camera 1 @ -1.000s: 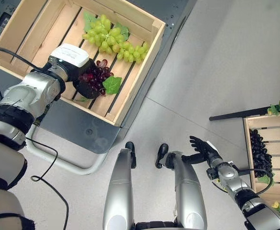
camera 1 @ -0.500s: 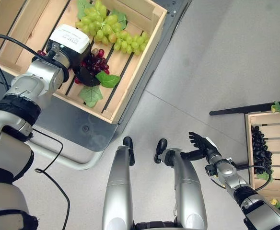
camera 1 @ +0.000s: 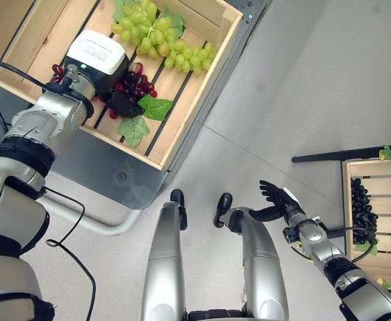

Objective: Pick up the fruits from the basket on one side to the basket on the other side

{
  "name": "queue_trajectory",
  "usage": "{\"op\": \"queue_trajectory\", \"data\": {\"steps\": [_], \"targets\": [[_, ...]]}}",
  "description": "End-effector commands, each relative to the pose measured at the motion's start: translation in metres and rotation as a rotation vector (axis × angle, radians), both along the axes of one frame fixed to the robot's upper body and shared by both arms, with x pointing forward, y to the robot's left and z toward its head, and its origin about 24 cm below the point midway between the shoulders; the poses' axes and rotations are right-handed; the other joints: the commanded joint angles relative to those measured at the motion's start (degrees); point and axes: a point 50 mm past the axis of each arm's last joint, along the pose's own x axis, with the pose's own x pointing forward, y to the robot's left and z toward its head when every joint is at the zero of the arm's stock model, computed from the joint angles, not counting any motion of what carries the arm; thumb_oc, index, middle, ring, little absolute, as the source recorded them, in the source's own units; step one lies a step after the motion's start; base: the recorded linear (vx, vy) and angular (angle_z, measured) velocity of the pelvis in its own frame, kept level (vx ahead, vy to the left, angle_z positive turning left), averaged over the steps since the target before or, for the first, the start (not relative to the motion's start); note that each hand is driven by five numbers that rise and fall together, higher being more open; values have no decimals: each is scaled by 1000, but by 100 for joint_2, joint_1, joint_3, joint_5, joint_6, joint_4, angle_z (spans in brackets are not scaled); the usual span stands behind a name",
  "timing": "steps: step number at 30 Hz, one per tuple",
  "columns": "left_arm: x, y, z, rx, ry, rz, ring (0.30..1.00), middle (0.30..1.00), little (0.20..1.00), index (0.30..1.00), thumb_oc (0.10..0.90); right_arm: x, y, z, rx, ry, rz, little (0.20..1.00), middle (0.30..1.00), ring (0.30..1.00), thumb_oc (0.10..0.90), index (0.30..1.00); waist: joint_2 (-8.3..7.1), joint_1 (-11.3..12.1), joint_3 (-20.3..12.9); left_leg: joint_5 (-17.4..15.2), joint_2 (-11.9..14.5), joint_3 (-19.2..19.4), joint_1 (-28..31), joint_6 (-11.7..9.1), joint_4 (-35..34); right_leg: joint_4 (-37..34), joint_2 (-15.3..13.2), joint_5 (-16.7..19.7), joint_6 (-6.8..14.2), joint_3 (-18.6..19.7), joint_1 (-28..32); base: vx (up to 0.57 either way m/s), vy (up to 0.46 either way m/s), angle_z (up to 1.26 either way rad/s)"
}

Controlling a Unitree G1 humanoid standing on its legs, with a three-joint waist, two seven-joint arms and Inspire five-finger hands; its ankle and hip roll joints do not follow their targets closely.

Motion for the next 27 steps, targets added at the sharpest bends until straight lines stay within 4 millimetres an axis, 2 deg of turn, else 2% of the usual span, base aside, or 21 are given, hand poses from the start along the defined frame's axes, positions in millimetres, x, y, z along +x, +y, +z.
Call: {"op": "queue_trajectory", "data": {"steps": [1,8,13,16,20,23,27], "targets": [[-14,55,-29,45,36,229,300,300,300,300,400,-4,-7,5,37,-75,-53,900,900,900,800,900,6,-150,-5,-402,-216,382,515,159,-424,-473,-27,386,231,23,429,7,-34,-7],[-17,40,-31,59,-67,32,300,300,300,300,400,-7,-9,3,36,-68,-61,900,900,900,800,900,107,-106,-5,-441,-255,364,905,159,-497,-519,-56,327,224,54,770,8,-18,-6],[-20,35,-31,8,-122,-43,300,300,300,300,400,-10,-10,0,38,-61,-62,900,900,900,800,900,138,-88,-5,-419,-256,362,1207,159,-619,-643,-60,333,218,78,1043,0,-27,-5],[-25,38,-29,-179,-200,-69,300,300,300,300,400,-13,-9,-3,45,-49,-59,900,900,900,800,900,170,-65,-5,-413,-276,346,1545,163,-744,-737,-70,319,224,116,1330,8,-42,-5],[-28,40,-29,-343,-267,-86,300,300,300,300,400,-17,-7,-7,51,-39,-57,900,900,900,800,900,197,-48,-5,-396,-290,339,1805,165,-859,-840,-70,311,223,152,1565,15,-39,-4],[-34,43,-32,-576,-364,-118,300,300,300,300,400,-23,-4,-11,67,-37,-58,900,900,900,800,900,228,-12,-5,-364,-329,319,2224,153,-1068,-1021,-91,309,232,169,1945,44,-45,0],[-41,48,-36,-771,-443,-135,300,300,300,300,400,-28,3,-14,81,-34,-45,900,900,900,800,900,262,13,-11,-388,-369,296,2667,116,-1287,-1167,-115,257,285,196,2329,50,-37,0]]}}
